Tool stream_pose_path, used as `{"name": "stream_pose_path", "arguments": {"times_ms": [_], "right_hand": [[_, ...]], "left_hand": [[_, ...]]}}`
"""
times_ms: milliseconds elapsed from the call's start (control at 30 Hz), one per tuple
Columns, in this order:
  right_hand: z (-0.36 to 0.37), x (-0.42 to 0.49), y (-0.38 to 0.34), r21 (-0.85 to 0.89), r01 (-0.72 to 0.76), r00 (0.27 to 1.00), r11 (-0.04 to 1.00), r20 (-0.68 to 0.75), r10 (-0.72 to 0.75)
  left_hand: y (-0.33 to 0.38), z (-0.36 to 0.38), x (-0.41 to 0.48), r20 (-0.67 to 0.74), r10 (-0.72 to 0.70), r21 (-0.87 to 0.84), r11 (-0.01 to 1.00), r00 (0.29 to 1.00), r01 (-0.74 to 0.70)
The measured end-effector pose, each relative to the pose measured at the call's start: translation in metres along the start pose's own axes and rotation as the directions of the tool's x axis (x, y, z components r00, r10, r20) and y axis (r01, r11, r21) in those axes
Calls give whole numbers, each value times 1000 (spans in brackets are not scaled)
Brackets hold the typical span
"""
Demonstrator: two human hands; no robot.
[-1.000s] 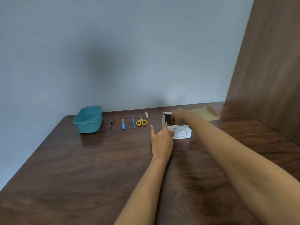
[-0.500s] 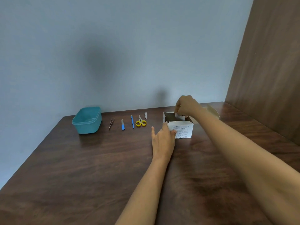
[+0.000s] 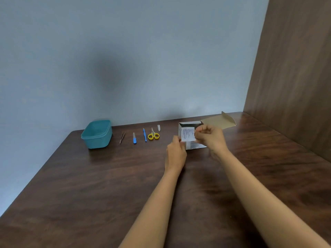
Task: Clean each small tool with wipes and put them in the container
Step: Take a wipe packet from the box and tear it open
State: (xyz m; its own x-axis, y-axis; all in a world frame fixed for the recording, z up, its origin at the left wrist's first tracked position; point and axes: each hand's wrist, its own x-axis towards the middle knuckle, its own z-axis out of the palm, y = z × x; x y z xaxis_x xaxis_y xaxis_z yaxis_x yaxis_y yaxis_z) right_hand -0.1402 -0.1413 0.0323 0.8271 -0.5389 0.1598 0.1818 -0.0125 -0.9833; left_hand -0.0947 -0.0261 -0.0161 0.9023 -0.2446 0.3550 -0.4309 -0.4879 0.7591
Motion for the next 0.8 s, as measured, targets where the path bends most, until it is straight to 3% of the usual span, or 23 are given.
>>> {"name": "stream_pose_path", "arguments": {"times_ms": [100, 200, 300, 567, 800], "right_hand": [[3, -17, 15, 47, -59, 998, 997, 3, 59], [7, -26, 25, 85, -107, 994, 991, 11, 107], [13, -29, 32, 127, -135, 991, 983, 26, 133], [16, -34, 39, 249, -224, 970, 942, 155, 189], [15, -34, 43, 146, -104, 989, 984, 117, 87]], "left_hand": [[0, -14, -8, -54, -175, -348, 926, 983, 145], [-1, -25, -18, 26, -252, -560, 798, 967, 222], [-6, -28, -28, 30, -184, -588, 792, 982, 167], [-14, -27, -26, -115, -216, -477, 868, 970, 137], [-17, -25, -24, -142, -189, -438, 892, 972, 110]]}}
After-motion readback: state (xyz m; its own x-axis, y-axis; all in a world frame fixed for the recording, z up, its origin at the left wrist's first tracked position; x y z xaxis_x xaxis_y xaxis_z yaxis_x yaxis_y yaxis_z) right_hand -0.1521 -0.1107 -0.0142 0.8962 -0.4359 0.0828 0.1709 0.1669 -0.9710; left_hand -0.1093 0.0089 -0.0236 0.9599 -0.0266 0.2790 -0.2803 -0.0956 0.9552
